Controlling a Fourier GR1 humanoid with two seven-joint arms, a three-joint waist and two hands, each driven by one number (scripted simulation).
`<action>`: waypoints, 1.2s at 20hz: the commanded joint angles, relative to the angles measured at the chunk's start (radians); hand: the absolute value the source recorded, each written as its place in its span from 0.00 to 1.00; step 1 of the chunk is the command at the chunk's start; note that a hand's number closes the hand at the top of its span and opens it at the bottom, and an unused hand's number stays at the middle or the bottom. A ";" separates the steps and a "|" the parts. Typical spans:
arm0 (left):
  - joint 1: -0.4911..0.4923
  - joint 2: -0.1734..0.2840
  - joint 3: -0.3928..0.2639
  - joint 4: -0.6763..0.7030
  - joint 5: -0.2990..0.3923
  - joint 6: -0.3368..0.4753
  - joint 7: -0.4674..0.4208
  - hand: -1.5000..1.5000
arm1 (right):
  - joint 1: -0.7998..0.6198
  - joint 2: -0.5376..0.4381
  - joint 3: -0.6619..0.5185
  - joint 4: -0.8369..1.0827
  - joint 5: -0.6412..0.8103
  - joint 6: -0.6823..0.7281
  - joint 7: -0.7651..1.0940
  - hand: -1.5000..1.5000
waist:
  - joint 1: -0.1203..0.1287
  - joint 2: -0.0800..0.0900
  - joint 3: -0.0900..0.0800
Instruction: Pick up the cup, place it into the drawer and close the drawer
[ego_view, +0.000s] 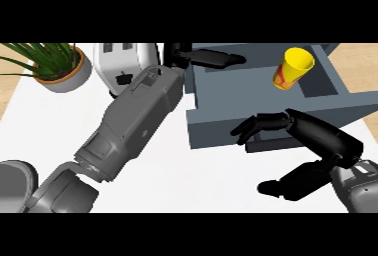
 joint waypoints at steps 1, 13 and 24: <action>0.030 0.000 0.022 0.013 0.030 -0.012 -0.039 0.00 | 0.077 -0.016 0.071 -0.008 0.233 -0.063 -0.047 0.00 | 0.048 -0.008 0.000; 0.180 0.019 0.024 -0.120 0.053 -0.086 -0.078 0.00 | -0.107 0.093 0.182 0.698 0.571 -0.260 -0.308 1.00 | 0.166 -0.015 0.001; 0.327 0.137 0.012 -0.275 0.066 -0.205 -0.019 0.00 | -0.430 0.079 -0.043 1.169 0.539 -0.410 -0.526 1.00 | 0.244 -0.003 0.004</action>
